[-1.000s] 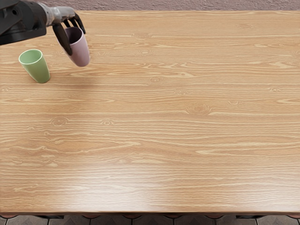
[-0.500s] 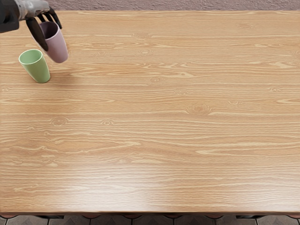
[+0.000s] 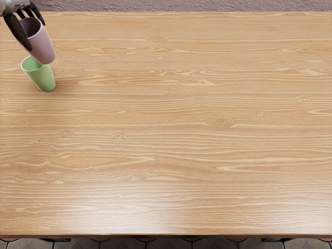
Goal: Pick up cup and place in cup with left hand
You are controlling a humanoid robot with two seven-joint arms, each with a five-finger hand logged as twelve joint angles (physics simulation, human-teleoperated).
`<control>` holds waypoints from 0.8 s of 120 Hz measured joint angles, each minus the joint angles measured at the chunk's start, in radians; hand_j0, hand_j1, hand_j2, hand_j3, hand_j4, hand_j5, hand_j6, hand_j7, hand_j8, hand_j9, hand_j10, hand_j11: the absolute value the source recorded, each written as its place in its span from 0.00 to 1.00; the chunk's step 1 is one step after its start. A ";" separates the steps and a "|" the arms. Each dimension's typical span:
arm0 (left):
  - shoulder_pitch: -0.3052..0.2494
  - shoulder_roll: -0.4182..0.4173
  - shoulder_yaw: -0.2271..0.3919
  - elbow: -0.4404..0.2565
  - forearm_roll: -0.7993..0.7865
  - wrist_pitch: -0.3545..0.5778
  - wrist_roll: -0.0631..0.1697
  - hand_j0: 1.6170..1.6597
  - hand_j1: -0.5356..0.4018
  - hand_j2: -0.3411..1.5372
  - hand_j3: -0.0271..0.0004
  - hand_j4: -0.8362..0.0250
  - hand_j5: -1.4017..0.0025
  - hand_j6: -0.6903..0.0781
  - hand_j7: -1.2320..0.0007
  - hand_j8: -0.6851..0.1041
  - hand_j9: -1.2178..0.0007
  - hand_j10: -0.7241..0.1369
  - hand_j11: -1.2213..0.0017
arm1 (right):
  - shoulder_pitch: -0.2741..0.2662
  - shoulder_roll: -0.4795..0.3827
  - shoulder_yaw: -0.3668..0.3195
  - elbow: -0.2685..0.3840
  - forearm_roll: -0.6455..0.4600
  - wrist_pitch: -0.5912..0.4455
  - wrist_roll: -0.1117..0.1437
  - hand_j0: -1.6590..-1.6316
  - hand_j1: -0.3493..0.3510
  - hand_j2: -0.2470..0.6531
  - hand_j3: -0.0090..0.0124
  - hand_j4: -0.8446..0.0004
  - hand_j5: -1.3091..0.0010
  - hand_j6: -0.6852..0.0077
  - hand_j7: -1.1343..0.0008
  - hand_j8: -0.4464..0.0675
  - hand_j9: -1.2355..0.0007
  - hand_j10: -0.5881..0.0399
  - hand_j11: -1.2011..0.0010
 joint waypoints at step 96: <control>0.101 -0.042 -0.049 0.181 0.014 0.009 -0.012 0.87 0.47 0.21 0.99 0.44 0.50 0.51 0.46 0.51 0.45 0.33 0.45 | 0.000 0.000 0.000 0.000 0.000 0.000 0.000 0.04 0.00 0.27 0.42 1.00 1.00 0.99 1.00 0.87 1.00 0.94 1.00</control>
